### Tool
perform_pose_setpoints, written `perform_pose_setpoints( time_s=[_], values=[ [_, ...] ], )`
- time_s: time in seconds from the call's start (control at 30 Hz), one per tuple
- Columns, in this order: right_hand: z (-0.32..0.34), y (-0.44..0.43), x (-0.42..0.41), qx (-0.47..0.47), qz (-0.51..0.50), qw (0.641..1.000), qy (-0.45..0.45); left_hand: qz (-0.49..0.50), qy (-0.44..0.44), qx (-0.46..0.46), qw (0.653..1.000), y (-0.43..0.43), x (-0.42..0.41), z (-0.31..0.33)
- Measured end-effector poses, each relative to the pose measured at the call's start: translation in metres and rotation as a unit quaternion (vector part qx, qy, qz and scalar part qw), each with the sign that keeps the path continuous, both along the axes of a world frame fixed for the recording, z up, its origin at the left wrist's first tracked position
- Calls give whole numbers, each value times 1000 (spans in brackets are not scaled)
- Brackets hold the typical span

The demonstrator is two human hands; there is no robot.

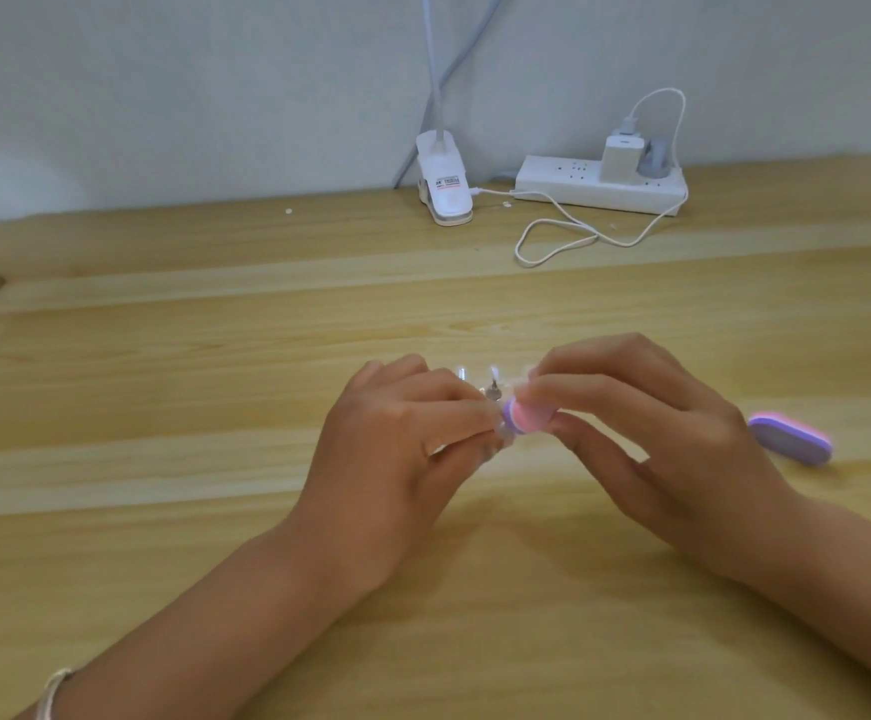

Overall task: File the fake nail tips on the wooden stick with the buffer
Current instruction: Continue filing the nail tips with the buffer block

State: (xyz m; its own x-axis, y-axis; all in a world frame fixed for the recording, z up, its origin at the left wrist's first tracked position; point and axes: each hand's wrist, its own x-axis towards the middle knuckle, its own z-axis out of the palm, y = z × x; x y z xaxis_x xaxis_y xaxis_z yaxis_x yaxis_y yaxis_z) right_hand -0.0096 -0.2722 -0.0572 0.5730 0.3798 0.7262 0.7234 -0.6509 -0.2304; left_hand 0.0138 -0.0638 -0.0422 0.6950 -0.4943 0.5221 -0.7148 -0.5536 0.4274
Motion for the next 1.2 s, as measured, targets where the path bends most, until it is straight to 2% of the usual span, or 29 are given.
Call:
perform_pose_setpoints(
  time_s=[0.23, 0.53, 0.73, 0.87, 1.03, 1.1, 1.2],
  values=[
    [1, 1, -3, 33, 0, 999, 13, -27, 17, 8, 999, -1, -1, 3],
    [-1, 10, -9, -10, 39, 999, -4, -24, 34, 8, 999, -3, -2, 3],
    [2, 4, -5, -2, 17, 1000, 13, -16, 47, 13, 999, -3, -2, 2],
    [-4, 10, -6, -47, 36, 998, -10, -20, 55, 12, 998, -2, -1, -1],
    [-1, 6, -5, -18, 15, 1000, 1, -35, 75, -12, 997, -3, 0, -2],
    [-3, 10, -8, -39, 37, 999, -4, -51, 70, -27, 996, -1, 1, -2],
    [3, 0, -4, -50, 12, 999, -15, -42, 55, -19, 997, -2, 1, -2]
  ],
)
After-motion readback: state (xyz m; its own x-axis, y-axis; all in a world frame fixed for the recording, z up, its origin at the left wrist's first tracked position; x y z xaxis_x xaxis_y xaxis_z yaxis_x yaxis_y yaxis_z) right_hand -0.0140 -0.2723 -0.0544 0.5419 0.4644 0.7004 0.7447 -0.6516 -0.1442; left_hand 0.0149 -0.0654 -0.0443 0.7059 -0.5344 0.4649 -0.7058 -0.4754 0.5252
